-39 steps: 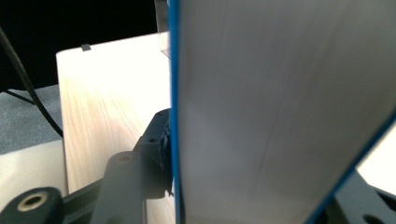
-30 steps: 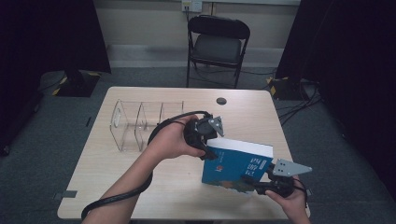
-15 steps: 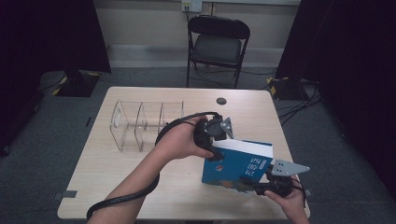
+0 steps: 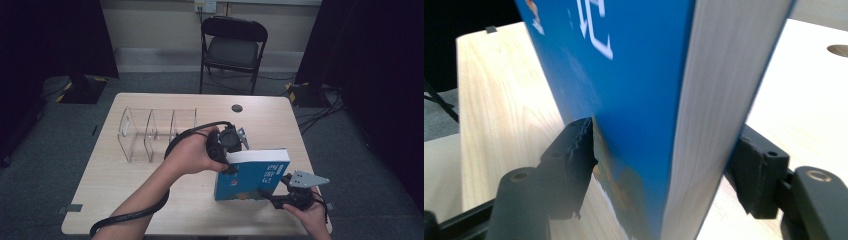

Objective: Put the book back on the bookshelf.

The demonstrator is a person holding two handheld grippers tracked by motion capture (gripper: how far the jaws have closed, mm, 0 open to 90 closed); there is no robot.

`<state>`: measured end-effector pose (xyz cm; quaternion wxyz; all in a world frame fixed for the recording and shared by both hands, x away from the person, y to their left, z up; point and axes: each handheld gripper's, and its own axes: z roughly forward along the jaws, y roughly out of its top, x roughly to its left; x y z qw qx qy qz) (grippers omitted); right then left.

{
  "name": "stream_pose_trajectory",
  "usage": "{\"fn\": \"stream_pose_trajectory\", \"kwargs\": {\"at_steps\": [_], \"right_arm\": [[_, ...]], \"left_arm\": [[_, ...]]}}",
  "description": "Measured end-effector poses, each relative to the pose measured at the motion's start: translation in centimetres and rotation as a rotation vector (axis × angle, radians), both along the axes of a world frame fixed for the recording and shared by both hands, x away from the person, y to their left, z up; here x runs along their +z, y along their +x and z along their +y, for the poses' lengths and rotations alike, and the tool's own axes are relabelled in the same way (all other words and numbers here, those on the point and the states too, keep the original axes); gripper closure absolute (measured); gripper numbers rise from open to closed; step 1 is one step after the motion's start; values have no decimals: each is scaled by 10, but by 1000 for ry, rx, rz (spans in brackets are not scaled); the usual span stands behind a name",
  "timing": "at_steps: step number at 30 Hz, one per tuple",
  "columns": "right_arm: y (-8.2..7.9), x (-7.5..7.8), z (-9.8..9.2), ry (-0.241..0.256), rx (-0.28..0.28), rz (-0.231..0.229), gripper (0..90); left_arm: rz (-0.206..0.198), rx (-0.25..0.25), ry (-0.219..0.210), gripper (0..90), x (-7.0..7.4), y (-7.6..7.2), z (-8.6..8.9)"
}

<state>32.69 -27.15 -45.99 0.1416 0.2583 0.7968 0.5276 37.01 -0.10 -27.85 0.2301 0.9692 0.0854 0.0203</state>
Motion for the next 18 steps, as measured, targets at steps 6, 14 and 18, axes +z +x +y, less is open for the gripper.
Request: {"fn": "stream_pose_trajectory", "kwargs": {"at_steps": [6,14,18], "right_arm": [[4,-5,0,-4,-13,8,318],[4,-6,1,-11,-14,2,316],[5,-7,2,-9,-13,6,315]], "left_arm": [[8,67,26,611,2,-2,-3],[10,55,31,593,1,0,-4],[1,41,41,581,1,2,-6]]}}
